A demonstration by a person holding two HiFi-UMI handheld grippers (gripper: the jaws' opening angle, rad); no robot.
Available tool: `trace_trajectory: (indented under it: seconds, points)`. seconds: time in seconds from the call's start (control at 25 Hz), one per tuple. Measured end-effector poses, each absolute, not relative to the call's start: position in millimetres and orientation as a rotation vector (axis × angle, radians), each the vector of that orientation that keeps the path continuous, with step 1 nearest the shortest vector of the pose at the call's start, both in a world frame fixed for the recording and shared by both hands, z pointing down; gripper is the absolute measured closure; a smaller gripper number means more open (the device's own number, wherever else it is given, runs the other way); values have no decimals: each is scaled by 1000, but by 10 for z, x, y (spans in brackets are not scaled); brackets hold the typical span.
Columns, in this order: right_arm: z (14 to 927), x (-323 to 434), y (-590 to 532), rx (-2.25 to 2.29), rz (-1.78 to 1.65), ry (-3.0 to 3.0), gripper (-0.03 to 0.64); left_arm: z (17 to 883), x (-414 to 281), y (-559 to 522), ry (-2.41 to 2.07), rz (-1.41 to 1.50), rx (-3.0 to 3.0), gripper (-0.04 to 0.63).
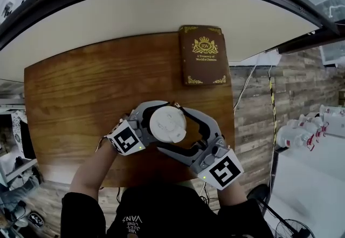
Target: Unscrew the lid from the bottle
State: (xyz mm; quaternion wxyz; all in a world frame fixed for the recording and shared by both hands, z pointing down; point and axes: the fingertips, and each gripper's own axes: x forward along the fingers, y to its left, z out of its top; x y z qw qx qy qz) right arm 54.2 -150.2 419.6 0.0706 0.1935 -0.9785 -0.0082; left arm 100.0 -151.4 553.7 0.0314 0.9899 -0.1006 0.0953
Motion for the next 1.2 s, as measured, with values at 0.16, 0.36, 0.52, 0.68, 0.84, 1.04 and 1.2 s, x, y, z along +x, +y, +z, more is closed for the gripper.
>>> trace_trajectory:
  seconds: [0.16,0.36,0.52,0.68,0.84,1.04,1.2]
  points:
    - [4277,433,-1527,561,-74,-2881,262,5538,1007,-1509,-305,283,3050,210]
    - [4334,425,-1538,499,-2,-2886,262,5500,1017,-1529,-321,260,3046,210]
    - [4325,412,-1545,513,-12,-2866,262,5536,1008,-1523,-321,265,3060,210]
    - [4327,406,-1539,545,-45,-2827,262,5487,1017,-1536,-332,243,3056,210]
    - [4323,416,-1552,606,-14,-2812,262,5483,1018,-1531,-334,236,3044,210]
    - [4106,531,-1634,782,140,-2887,262,5486,1014,-1533,-328,238,3049,210]
    - [3781,673,-1659,912,192,-2973,262,5528,1018,-1510,-295,257,3072,210]
